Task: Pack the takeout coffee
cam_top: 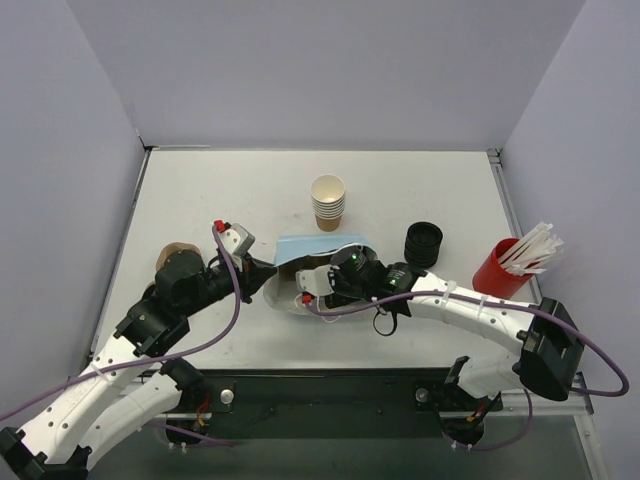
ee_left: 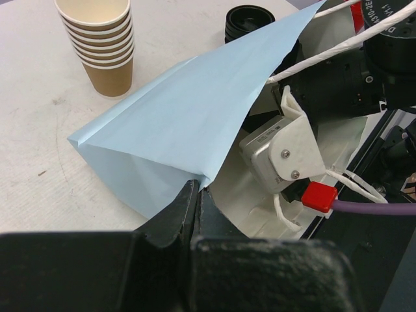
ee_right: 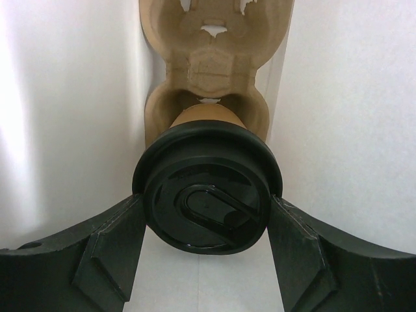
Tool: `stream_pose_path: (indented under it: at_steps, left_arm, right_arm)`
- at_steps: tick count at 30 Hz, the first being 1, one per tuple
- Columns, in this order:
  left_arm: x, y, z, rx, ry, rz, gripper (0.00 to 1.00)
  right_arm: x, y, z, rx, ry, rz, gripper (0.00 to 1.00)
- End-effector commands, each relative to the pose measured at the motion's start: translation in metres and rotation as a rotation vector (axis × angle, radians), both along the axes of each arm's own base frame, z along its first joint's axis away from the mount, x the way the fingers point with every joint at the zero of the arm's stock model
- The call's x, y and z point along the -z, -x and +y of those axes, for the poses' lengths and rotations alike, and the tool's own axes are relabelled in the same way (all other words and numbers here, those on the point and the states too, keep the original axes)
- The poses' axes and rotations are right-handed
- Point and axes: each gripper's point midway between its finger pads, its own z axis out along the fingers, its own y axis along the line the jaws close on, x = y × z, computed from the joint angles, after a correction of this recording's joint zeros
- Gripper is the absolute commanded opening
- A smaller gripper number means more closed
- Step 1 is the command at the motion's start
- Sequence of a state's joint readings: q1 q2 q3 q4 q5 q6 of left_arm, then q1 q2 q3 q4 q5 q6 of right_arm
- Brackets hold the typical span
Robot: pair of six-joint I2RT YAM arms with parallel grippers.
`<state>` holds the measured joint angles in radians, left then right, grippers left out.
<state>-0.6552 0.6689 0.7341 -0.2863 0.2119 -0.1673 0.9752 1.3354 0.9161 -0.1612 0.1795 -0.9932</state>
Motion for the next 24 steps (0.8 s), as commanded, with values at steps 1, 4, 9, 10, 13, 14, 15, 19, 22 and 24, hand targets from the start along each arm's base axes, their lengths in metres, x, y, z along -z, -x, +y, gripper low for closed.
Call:
stream_pose_path:
  at_steps: [1,4,9,10,13,14,15,19,22,24]
  left_arm:
    - [-0.022,0.001,0.000,0.005,0.029,-0.047,0.00]
    - [-0.022,0.002,0.000,0.005,0.030,-0.046,0.00]
    - [-0.021,0.002,-0.001,0.008,0.029,-0.042,0.00]
    - [-0.021,0.002,-0.001,0.008,0.029,-0.042,0.00]
    - [-0.022,0.002,-0.001,0.006,0.031,-0.043,0.00]
    - [-0.022,0.002,-0.001,0.007,0.033,-0.043,0.00]
    - [-0.022,0.002,-0.001,0.007,0.034,-0.041,0.00]
    - [-0.021,0.003,-0.001,0.006,0.035,-0.035,0.00]
    - [-0.023,0.003,0.000,0.003,0.036,-0.038,0.00]
    - [-0.022,0.003,0.000,0.004,0.036,-0.035,0.00]
  right_arm:
    - [0.010,-0.007,-0.009,0.046,0.023,-0.003,0.35]
    - [0.013,-0.009,-0.009,0.056,0.020,-0.002,0.35]
    - [0.014,-0.014,-0.003,0.063,-0.026,0.006,0.35]
    - [0.015,-0.014,-0.002,0.060,-0.030,0.011,0.35]
    - [0.019,-0.017,-0.004,0.075,-0.027,0.007,0.35]
    - [0.020,-0.017,-0.003,0.077,-0.033,0.006,0.35]
    - [0.025,-0.016,-0.005,0.076,-0.025,0.013,0.35]
    - [0.033,-0.015,-0.010,0.092,-0.010,0.027,0.37]
    - [0.036,-0.016,-0.012,0.106,-0.005,0.033,0.39]
    - [0.037,-0.017,-0.012,0.117,-0.014,0.039,0.39]
